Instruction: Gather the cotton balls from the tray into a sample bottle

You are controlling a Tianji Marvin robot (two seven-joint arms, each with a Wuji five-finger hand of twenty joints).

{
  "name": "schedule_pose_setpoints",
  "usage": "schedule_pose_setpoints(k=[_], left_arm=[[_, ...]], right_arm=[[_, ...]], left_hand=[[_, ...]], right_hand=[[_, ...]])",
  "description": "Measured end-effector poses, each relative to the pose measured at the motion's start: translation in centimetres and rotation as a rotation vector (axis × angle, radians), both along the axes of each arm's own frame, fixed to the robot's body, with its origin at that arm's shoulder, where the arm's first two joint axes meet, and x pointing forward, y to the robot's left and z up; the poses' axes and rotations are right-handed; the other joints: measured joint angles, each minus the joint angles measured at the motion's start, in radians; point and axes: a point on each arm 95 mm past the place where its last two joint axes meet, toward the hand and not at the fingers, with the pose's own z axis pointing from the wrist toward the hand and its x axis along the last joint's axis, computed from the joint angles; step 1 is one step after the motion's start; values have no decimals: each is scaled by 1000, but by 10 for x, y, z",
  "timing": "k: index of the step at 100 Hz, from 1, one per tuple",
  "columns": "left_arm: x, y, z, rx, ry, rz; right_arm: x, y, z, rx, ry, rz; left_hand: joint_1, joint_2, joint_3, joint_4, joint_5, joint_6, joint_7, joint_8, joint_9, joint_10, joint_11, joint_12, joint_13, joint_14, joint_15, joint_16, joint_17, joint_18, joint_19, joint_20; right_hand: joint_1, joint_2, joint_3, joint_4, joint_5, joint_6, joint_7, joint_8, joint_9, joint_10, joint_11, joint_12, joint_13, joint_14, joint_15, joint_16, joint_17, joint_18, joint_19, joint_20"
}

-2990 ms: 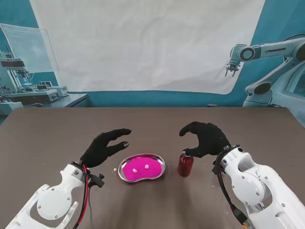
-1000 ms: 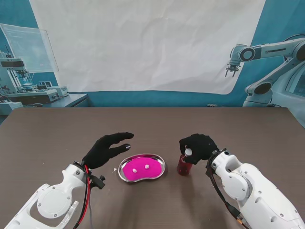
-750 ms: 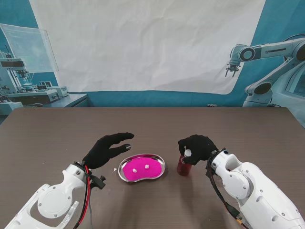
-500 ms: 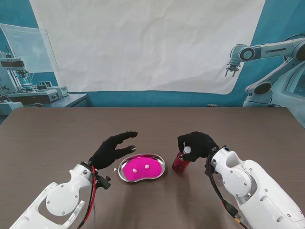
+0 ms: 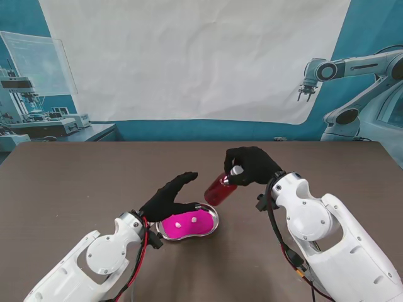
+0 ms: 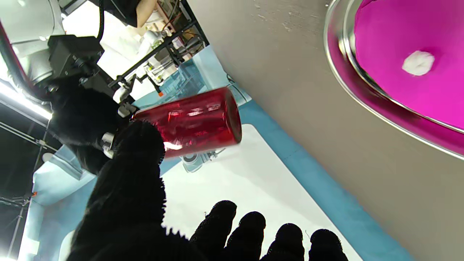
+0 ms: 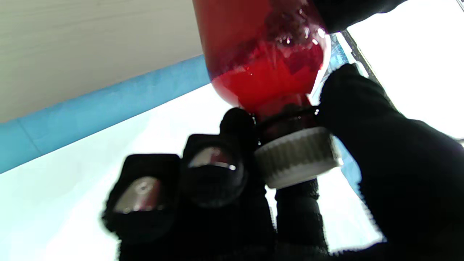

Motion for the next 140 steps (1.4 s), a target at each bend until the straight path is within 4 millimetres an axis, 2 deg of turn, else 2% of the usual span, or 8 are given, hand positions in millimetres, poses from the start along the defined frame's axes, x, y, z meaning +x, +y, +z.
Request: schedule_pose_setpoints(k=[50,77,81,95,104,107,132,140], left_arm=[[12,-27,11,-26,-73,-18],[15,-34,10,-65,-110,80],[15,-35,10,-77,-111,106],[15,-42,7,-122,-114,179],[14,-46,5,-145,-129,231],[14,-47,4,-149,-130,237],[13,-45,-2,-201,-81,230],[13,-42,-3,-203,-66,212]], right_arm=[[-5,39,5,166,97,66],[-6,45,-1,260,171,44],[-6,46,-2,260,174,42],[-5,48,-5,255,178,41],[-5,49,-7,247,176,46],[-4,50,-7,242,172,48],[0,56,-11,221,149,56],[0,57,-12,220,151,61]], left_hand=[[-21,-25,17,1,2,13,3,3,36,13,17,20,96,18,52,24,118,27,36,-2],[-30,-194,289,-13,162,96,59,28,269,121,72,104,318,120,179,134,357,98,344,72],[-30,-249,359,-14,227,108,88,48,349,143,92,133,391,160,222,163,377,110,527,72],[-1,-353,434,-31,426,101,207,153,592,151,174,219,598,196,380,239,509,179,873,103],[56,-430,441,-55,533,71,352,238,768,136,206,424,758,218,456,304,604,278,974,127],[60,-436,441,-76,547,70,386,243,801,136,212,455,798,227,474,323,627,303,998,140],[60,-437,441,-77,593,67,455,415,856,144,372,700,853,273,663,530,663,418,1198,269],[60,-437,441,-77,593,68,521,508,856,148,435,787,854,281,716,558,664,439,1248,299]], right_hand=[[11,1,0,0,-1,0,0,1,-9,11,17,36,0,0,2,3,3,0,0,1],[49,-1,-15,-1,-3,-3,0,2,-37,49,57,77,0,13,6,5,4,0,10,1],[49,-1,-16,-1,-4,-10,0,2,-41,50,62,77,0,13,7,5,4,1,10,1],[61,-1,-16,-1,-12,-12,-4,2,-50,56,76,82,0,15,15,5,5,1,13,2],[64,1,-16,-1,-13,-14,-16,2,-55,58,78,86,0,15,15,5,4,1,13,2],[64,10,-16,-1,-13,-14,-21,2,-56,58,79,86,0,15,15,5,5,4,13,2],[60,37,-15,0,-24,-7,-27,14,-56,58,84,78,1,27,-29,-14,-7,31,-51,-2],[39,64,-23,0,-40,27,-46,15,-60,59,85,45,13,59,-155,-76,-65,80,-153,-36]])
